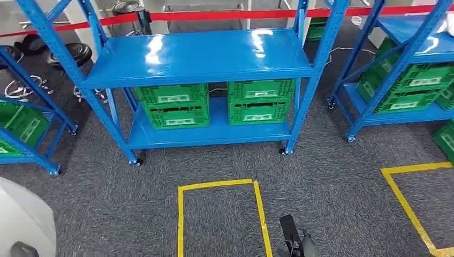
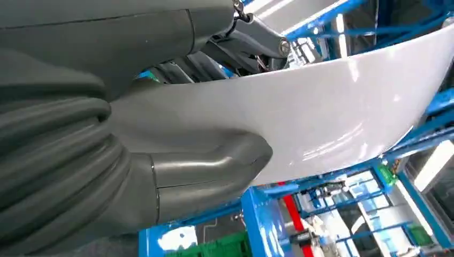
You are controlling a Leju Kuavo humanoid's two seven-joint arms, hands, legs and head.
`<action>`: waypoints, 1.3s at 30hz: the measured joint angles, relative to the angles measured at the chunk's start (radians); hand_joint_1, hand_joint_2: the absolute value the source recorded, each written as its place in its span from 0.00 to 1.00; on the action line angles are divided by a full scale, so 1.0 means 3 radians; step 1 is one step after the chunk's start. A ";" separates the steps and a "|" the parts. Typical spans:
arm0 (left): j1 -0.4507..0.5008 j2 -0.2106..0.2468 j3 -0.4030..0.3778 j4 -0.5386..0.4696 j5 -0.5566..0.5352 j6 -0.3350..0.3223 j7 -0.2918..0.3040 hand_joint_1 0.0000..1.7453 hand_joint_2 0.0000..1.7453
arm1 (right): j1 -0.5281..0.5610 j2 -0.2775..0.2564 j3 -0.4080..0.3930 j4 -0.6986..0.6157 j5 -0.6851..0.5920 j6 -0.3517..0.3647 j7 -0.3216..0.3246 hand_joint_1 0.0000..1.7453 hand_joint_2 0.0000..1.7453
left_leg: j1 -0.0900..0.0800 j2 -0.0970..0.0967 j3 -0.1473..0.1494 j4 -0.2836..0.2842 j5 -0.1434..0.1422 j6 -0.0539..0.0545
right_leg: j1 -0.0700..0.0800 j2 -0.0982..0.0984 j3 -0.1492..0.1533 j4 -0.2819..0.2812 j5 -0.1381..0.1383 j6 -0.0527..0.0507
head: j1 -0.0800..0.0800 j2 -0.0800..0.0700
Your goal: Take the parts from the cabinet and place them on the table.
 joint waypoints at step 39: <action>-0.0449 -0.0023 0.0009 0.0295 0.0467 -0.0215 -0.0538 1.00 1.00 | 0.0038 0.0006 -0.0004 0.0003 0.0071 0.0081 0.0075 0.00 1.00 | 0.0003 -0.0380 -0.0018 -0.0056 0.0126 0.0134 | 0.0006 0.0405 -0.0488 0.0959 -0.0369 0.0052 | 0.0013 0.0000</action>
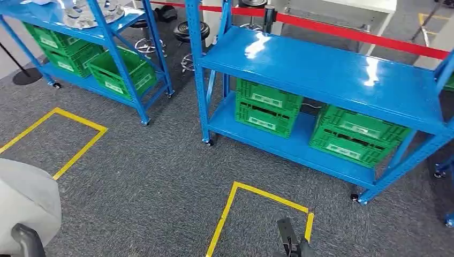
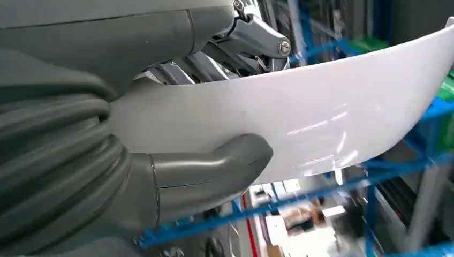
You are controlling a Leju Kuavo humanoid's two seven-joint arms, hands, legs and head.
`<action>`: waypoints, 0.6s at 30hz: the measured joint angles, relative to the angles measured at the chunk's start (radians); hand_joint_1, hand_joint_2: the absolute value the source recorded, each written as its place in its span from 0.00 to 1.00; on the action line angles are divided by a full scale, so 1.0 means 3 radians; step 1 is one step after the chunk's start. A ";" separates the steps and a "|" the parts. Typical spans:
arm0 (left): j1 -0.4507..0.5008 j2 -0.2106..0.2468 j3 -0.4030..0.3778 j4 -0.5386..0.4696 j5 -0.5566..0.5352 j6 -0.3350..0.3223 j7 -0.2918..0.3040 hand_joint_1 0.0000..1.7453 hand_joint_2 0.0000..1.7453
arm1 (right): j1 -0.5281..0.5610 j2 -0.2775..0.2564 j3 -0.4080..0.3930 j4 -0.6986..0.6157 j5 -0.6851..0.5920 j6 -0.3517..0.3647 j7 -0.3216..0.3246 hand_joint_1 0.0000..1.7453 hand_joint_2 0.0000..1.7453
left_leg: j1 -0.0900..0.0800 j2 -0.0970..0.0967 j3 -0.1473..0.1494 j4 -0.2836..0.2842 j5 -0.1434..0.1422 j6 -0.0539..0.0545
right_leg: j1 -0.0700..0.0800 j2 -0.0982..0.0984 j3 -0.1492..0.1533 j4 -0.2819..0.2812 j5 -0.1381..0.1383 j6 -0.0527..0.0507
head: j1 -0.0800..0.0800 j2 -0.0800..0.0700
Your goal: Take the parts from the cabinet and place them on the table.
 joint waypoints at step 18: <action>-0.0011 0.0009 0.0015 0.0079 0.0108 -0.0029 -0.0024 1.00 1.00 | -0.0127 -0.0006 0.0004 -0.0001 0.0023 0.0055 -0.0112 0.00 1.00 | 0.0027 0.0190 -0.0255 0.0471 -0.0124 -0.0176 | 0.0010 -0.0283 0.0434 -0.0919 0.0392 -0.0140 | -0.0015 0.0000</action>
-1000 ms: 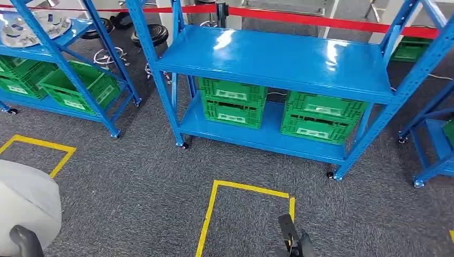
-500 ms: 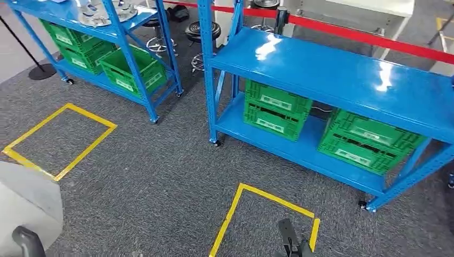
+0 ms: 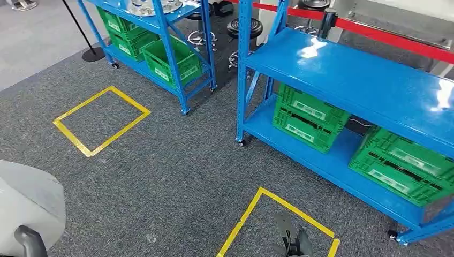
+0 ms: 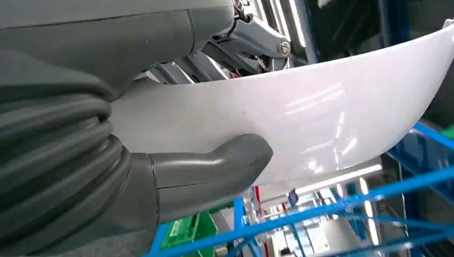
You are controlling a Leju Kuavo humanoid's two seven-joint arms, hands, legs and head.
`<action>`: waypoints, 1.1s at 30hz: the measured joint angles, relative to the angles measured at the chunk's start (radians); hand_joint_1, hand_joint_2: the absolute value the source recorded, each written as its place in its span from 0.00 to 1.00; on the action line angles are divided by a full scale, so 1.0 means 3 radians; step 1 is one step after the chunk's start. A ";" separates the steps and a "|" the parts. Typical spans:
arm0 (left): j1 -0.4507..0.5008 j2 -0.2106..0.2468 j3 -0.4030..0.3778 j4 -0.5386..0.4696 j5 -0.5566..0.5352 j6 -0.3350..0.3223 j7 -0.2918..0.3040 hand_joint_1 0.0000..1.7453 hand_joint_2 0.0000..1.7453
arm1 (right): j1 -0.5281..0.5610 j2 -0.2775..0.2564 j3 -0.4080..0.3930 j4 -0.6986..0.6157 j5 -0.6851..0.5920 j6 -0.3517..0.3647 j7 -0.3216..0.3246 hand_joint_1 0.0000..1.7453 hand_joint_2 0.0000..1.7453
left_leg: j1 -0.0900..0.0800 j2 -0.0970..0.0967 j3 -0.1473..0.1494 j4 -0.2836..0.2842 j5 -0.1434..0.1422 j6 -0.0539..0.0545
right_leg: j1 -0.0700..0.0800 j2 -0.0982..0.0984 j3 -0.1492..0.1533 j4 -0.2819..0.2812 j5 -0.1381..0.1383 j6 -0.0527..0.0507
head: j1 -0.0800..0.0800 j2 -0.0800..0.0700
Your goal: Take the parts from the cabinet and place them on the table.
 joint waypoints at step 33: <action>-0.0159 0.0067 -0.0086 0.0190 0.0112 -0.0025 -0.0004 1.00 1.00 | 0.0087 0.0003 0.0011 0.0000 0.0070 0.0047 0.0073 0.00 1.00 | -0.0032 0.0357 0.0238 -0.0379 0.0012 0.0060 | 0.0024 -0.0095 -0.0053 0.0003 0.0063 0.0050 | -0.0010 0.0000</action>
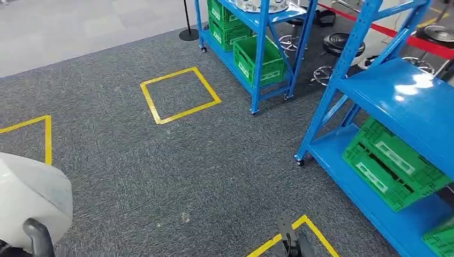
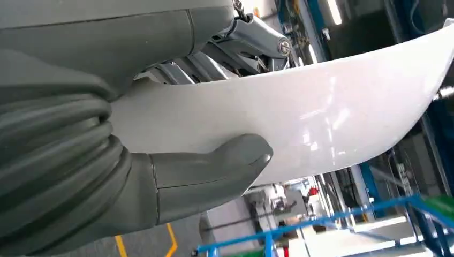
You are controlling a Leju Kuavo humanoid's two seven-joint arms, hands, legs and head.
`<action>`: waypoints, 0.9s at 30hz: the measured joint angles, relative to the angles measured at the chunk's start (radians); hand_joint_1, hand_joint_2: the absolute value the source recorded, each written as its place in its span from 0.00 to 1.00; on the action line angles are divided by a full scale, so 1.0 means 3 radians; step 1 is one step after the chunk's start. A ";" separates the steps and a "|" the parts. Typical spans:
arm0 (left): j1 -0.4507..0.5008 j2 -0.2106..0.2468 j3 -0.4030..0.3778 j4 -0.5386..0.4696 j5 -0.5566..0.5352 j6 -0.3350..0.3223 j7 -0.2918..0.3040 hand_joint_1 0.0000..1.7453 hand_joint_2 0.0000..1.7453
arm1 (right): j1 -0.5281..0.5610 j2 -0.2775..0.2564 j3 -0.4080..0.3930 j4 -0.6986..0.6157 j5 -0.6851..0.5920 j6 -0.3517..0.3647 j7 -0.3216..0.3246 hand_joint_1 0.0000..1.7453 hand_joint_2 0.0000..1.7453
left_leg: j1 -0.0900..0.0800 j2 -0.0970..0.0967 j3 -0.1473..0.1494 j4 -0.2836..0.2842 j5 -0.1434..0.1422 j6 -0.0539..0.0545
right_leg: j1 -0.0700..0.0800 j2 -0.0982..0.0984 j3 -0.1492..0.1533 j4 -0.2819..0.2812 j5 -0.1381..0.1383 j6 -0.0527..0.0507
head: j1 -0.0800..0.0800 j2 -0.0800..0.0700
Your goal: Take the parts from the cabinet and place them on the table.
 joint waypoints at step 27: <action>0.0007 -0.0033 -0.0001 -0.0015 -0.0024 0.0006 0.0032 1.00 1.00 | -0.0007 0.0008 0.0025 0.0000 0.0029 0.0011 -0.0019 0.00 1.00 | 0.0051 -0.0407 -0.0426 0.0747 -0.0208 -0.0086 | -0.0023 0.0164 0.0009 -0.0046 0.0019 -0.0043 | -0.0010 0.0000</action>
